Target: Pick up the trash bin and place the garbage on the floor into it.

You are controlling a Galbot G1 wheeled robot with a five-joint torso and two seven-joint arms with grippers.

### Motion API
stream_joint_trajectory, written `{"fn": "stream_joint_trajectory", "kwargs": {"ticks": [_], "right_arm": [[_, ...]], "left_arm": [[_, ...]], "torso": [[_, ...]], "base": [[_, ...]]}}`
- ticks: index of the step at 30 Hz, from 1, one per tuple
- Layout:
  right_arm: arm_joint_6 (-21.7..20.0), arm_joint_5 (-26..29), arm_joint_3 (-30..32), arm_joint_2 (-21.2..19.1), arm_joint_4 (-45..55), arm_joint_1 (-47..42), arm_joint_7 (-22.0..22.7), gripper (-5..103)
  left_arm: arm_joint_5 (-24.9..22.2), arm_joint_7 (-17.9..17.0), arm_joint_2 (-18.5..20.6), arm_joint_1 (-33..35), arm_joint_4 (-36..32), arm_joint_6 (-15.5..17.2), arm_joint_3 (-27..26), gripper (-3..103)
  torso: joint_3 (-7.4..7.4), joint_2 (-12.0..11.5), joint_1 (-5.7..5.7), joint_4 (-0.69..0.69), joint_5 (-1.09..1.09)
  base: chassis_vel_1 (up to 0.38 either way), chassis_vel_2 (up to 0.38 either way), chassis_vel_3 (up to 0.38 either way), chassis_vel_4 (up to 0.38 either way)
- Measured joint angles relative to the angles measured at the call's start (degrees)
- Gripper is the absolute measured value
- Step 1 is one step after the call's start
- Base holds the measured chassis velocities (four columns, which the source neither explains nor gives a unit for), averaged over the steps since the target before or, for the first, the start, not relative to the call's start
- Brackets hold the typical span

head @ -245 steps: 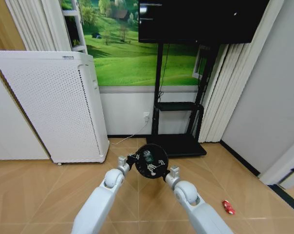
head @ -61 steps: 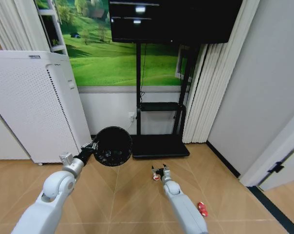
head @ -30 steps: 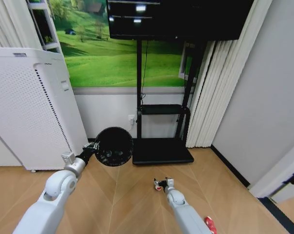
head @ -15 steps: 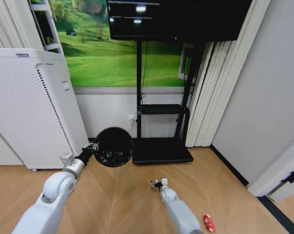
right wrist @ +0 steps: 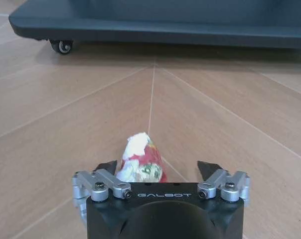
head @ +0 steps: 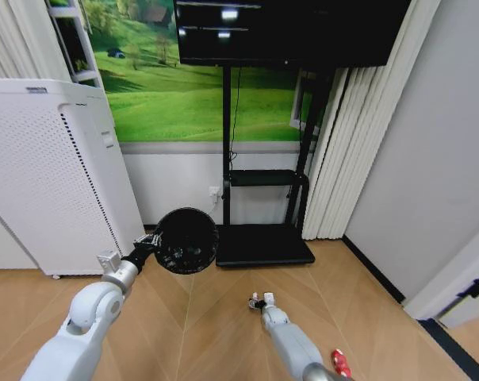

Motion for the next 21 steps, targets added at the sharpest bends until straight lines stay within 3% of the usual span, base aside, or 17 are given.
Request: {"fn": "stream_joint_trajectory", "kwargs": {"ticks": [1, 7, 12, 14, 21], "right_arm": [[0.00, 0.00, 0.00, 0.00, 0.00, 0.00, 0.00, 92], [0.02, -0.93, -0.13, -0.40, -0.19, -0.37, -0.08, 65], [0.04, -1.03, -0.06, -0.36, 0.02, -0.57, 0.09, 54], [0.11, -1.04, -0.01, -0.39, 0.83, -0.98, 0.49, 42], [-0.07, -0.59, 0.98, -2.95, 9.97, -6.08, 1.79, 32]], "left_arm": [[0.00, 0.00, 0.00, 0.00, 0.00, 0.00, 0.00, 4], [-0.26, -0.09, 0.26, 0.43, -0.65, 0.09, -0.54, 4], [-0.61, -0.17, 0.47, 0.42, -1.02, 0.20, -0.62, 4], [-0.66, -0.20, 0.50, 0.50, -1.20, 0.21, -0.71, 4], [-0.15, -0.23, 0.16, 1.46, -1.45, 0.22, -0.90, 4]], "torso": [[0.00, 0.00, 0.00, 0.00, 0.00], [0.00, 0.01, 0.00, 0.00, 0.00], [0.00, 0.02, 0.00, 0.00, 0.00], [0.00, 0.01, 0.00, 0.01, 0.00], [0.00, 0.01, 0.00, 0.02, 0.01]], "base": [[0.000, 0.000, 0.000, 0.000], [0.000, 0.000, 0.000, 0.000], [0.000, 0.000, 0.000, 0.000], [0.000, 0.000, 0.000, 0.000], [0.000, 0.000, 0.000, 0.000]]}}
